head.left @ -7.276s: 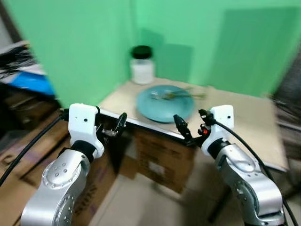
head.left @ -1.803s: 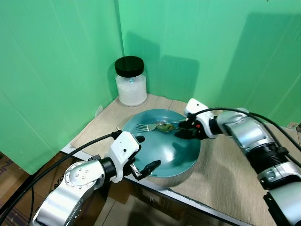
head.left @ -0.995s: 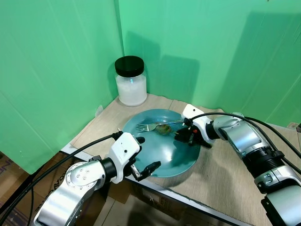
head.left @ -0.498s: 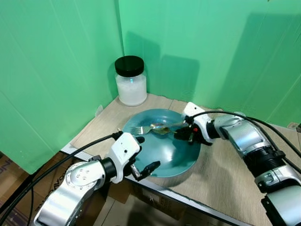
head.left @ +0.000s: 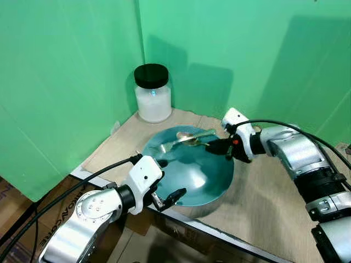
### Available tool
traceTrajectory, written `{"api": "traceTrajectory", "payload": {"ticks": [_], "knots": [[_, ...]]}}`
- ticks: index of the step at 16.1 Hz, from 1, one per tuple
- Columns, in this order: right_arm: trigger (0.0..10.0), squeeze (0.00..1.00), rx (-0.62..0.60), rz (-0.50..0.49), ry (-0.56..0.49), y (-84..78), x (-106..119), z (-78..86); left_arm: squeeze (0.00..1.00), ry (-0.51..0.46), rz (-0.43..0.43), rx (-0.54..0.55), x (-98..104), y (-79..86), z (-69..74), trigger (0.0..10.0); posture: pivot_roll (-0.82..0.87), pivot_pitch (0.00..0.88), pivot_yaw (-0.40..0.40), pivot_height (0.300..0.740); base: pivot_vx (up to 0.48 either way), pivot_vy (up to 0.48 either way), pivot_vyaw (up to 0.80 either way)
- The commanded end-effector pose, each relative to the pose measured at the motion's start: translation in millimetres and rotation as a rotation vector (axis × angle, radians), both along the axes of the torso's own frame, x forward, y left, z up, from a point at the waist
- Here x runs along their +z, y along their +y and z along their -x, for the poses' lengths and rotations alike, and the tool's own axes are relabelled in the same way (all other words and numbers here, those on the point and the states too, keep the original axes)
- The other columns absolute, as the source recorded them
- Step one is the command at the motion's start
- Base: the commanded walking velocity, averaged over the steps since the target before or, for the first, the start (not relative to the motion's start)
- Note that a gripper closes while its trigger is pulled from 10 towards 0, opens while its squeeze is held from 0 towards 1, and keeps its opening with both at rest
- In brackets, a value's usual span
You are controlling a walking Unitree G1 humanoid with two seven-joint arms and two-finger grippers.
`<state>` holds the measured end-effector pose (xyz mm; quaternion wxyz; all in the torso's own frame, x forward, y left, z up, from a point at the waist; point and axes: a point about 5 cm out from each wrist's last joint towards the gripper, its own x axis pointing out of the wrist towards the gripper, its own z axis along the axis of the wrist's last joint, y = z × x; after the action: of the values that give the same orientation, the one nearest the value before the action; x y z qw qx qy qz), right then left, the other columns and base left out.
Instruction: Setting the table
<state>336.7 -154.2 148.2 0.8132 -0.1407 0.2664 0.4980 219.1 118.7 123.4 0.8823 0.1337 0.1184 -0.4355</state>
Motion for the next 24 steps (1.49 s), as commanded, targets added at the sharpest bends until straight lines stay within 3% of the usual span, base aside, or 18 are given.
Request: {"api": "traceTrajectory", "payload": {"ticks": [1, 4, 9, 10, 12, 14, 16, 21, 24], "knots": [[0.0, 0.00, 0.005, -0.027, -0.033, 1.0, 10.4, -1.9, 0.00, -0.005, -0.011, 0.012, -0.4, 2.4, -0.4, 10.0, -0.13, 0.000, 0.011, 0.740, 0.000, 0.000, 0.00], [0.0, 0.00, 0.003, 0.005, -0.029, 0.0, 4.0, -0.2, 0.00, -0.003, -0.015, 0.007, -1.9, 2.3, 0.2, 10.0, -0.13, 0.000, 0.013, 0.740, 0.000, 0.000, 0.00], [0.0, 0.00, 0.011, 0.183, -0.043, -9.8, -8.3, 3.5, 0.00, 0.000, -0.016, -0.005, -3.2, 0.6, 0.7, 10.0, -0.14, 0.000, 0.019, 0.740, 0.000, 0.000, 0.00], [0.0, 0.00, 0.025, 0.322, -0.082, -20.9, -5.4, 2.6, 0.00, 0.000, -0.019, -0.008, -3.5, 0.2, 0.5, 10.0, -0.14, 0.000, 0.019, 0.740, 0.000, 0.000, 0.00], [0.0, 0.00, 0.030, 0.388, -0.112, -26.7, 0.4, 0.8, 0.00, 0.001, -0.019, -0.010, -3.6, -0.2, 0.7, 10.0, -0.14, 0.000, 0.018, 0.740, 0.000, 0.000, 0.00], [0.0, 0.00, 0.052, 0.516, -0.163, -37.6, 13.4, -0.6, 0.00, 0.003, -0.025, -0.011, -4.1, 0.1, 0.6, 10.0, -0.14, 0.000, 0.016, 0.740, 0.000, 0.000, 0.00], [0.0, 0.00, 0.056, 0.508, -0.182, -39.2, 25.2, 0.2, 0.00, 0.004, -0.025, -0.010, -4.0, 0.1, 0.7, 10.0, -0.14, 0.000, 0.015, 0.740, 0.000, 0.000, 0.00], [0.0, 0.00, 0.074, 0.172, -0.201, -29.9, 66.5, 8.1, 0.00, 0.003, -0.029, -0.009, -3.2, 2.0, 0.2, 10.0, -0.14, 0.000, 0.021, 0.740, 0.000, 0.000, 0.00], [0.0, 0.00, 0.054, 0.183, -0.183, -38.4, 63.4, 11.7, 0.00, 0.006, -0.030, -0.009, -3.2, 2.9, 0.6, 10.0, -0.14, 0.000, 0.024, 0.740, 0.000, 0.000, 0.00]]}}
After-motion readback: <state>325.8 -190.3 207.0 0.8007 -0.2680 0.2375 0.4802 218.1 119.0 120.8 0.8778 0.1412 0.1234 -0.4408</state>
